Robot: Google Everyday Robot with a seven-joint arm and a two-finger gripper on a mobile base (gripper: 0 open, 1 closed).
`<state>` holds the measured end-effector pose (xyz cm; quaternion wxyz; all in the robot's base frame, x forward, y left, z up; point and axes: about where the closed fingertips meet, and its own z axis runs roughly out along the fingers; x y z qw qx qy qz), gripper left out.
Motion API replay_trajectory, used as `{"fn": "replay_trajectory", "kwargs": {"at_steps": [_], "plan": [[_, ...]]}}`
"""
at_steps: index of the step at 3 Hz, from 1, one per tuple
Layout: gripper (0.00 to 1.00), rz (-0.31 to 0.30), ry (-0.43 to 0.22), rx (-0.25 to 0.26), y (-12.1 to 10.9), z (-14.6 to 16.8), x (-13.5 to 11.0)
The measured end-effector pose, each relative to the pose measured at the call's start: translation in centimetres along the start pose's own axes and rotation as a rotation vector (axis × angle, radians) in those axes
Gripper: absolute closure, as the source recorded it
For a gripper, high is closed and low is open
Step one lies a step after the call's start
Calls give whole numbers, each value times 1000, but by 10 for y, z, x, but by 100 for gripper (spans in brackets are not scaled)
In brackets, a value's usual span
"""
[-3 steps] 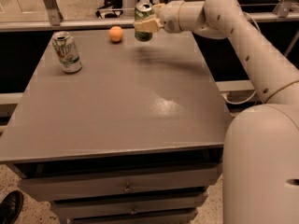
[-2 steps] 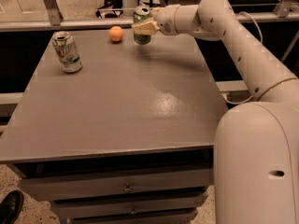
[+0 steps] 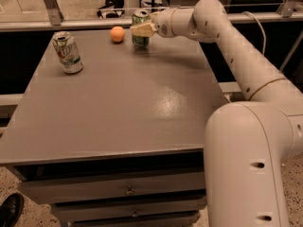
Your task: Move green can near orange
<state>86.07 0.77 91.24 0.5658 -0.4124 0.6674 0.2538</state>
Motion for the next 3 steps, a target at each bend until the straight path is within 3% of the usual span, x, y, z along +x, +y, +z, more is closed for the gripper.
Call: {"fn": "replay_trajectory", "kwargs": {"at_steps": [1, 3], "plan": [[84, 19, 11, -4, -2, 8, 3], [36, 33, 19, 0, -6, 16, 6]]}}
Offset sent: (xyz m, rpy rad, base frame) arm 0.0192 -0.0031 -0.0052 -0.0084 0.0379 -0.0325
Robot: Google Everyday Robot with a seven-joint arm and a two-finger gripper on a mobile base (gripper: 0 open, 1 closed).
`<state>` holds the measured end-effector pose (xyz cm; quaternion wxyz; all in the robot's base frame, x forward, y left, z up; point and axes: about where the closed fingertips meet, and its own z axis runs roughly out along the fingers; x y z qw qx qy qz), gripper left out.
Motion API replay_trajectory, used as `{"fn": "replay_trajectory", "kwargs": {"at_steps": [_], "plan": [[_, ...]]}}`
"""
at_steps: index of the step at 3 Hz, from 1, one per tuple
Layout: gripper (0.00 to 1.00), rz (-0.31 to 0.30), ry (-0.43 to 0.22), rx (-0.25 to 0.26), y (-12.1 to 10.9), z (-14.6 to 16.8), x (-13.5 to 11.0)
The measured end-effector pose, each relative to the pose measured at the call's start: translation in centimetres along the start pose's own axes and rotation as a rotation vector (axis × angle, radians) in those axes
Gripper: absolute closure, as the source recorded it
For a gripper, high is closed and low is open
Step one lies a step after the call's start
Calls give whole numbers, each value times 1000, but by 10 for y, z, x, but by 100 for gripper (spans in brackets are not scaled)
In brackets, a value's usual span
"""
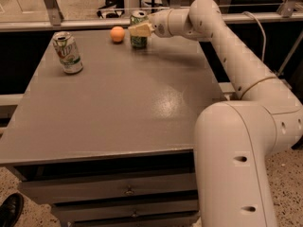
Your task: Move green can near orange
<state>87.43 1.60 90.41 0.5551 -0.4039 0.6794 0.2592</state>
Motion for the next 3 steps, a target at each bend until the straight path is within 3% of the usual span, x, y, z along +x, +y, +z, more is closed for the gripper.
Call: {"fn": "replay_trajectory", "kwargs": {"at_steps": [1, 2, 3], "plan": [[7, 6, -12, -15, 3, 8, -2], [0, 8, -20, -27, 6, 12, -4], [0, 10, -35, -35, 8, 8, -6]]}}
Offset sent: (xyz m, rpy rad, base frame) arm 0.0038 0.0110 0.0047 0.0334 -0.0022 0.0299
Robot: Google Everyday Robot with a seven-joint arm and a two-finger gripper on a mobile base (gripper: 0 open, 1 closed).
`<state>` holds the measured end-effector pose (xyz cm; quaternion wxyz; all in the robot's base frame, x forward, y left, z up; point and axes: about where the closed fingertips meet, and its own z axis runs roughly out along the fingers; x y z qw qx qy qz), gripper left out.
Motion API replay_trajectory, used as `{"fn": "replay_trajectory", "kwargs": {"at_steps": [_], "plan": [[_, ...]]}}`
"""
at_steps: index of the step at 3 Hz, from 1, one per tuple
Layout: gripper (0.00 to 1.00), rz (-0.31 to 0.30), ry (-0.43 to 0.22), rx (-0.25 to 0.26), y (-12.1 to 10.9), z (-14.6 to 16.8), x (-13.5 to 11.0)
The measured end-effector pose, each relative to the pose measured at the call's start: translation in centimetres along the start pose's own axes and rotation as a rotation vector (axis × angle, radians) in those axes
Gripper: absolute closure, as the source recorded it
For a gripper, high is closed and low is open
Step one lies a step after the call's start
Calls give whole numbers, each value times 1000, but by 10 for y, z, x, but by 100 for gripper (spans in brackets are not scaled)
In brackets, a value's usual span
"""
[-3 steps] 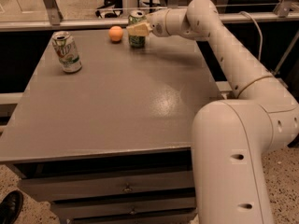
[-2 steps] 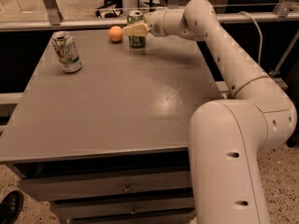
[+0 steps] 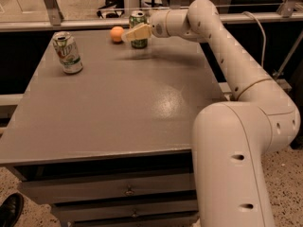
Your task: Move green can near orange
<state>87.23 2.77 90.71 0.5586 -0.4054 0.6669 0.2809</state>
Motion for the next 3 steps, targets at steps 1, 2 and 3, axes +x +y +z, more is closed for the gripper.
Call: {"fn": "replay_trajectory", "kwargs": {"at_steps": [1, 2, 3], "plan": [[0, -10, -33, 15, 0, -34, -3], [0, -49, -94, 50, 11, -96, -15], [0, -126, -184, 137, 46, -174, -44]]}}
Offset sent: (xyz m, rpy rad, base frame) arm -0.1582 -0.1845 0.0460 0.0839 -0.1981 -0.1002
